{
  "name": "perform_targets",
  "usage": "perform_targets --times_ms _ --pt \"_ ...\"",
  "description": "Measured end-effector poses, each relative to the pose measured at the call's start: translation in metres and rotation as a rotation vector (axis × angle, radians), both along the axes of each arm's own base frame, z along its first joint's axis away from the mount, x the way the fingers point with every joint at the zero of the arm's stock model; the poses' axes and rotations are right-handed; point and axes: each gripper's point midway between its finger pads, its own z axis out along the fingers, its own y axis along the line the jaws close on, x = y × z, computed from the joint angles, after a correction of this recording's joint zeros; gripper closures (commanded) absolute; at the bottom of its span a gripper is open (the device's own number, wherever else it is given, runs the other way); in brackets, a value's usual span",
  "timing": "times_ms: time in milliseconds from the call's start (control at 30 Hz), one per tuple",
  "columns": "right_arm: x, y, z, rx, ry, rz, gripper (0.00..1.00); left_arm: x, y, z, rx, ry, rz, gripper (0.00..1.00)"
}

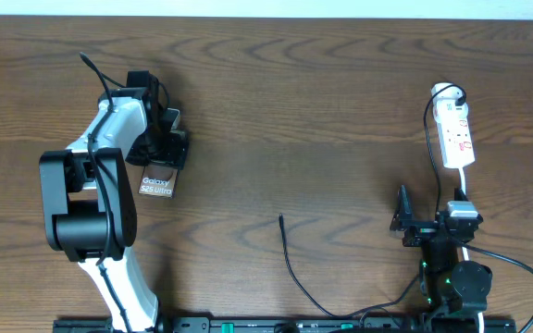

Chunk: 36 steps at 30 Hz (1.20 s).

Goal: Plug charger to phone and switch on socket
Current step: 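Close the left gripper on the Galaxy box and grip it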

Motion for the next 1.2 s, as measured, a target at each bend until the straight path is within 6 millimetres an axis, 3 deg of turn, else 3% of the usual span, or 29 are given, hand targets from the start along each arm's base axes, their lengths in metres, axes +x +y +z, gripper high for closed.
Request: perform_targets --times_ms 1200 --pt "0.0 0.0 0.0 0.0 0.0 0.0 0.01 0.0 -0.0002 0.0001 -0.004 0.0 -0.012 0.33"
